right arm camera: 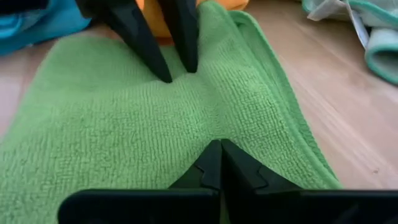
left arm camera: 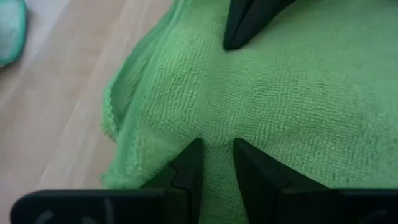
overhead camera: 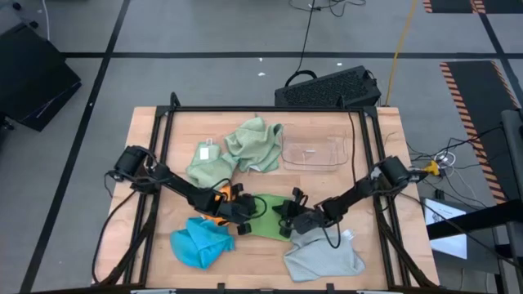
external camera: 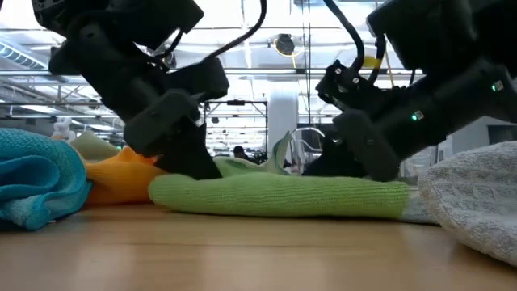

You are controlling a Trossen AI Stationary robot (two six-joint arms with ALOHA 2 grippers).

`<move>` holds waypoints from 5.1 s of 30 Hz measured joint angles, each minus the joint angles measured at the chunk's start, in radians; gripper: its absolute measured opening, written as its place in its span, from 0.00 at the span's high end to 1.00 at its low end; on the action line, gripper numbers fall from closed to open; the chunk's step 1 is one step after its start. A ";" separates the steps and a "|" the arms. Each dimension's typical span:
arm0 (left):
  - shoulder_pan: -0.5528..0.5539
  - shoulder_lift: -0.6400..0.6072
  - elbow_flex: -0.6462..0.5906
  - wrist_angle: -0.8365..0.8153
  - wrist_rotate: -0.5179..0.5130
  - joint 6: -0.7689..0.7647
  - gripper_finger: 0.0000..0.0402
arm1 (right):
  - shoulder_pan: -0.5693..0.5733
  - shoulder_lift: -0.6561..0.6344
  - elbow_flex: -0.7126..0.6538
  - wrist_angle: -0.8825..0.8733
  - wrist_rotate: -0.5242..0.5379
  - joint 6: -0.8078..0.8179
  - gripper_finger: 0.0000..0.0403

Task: Fold microfiber towels
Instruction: Fold the green microfiber cloth

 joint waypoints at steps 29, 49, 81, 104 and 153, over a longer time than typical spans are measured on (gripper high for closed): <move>-0.213 -0.200 -0.001 0.107 -0.028 0.001 0.75 | 0.106 -0.306 -0.004 -0.282 -0.114 -0.134 1.00; -0.254 0.173 0.451 -0.390 -0.221 0.174 0.29 | 0.182 -0.306 -0.003 -0.306 -0.109 -0.073 0.91; -0.079 0.099 0.392 -0.390 0.001 0.235 0.98 | 0.210 -0.205 0.021 -0.127 -0.062 -0.028 0.63; -0.014 0.069 0.393 -0.377 0.193 0.173 0.98 | 0.142 -0.142 0.094 -0.281 -0.057 0.004 0.34; -0.135 -0.074 0.395 -0.325 0.106 0.125 0.61 | 0.128 -0.396 0.093 -0.377 0.158 -0.491 0.98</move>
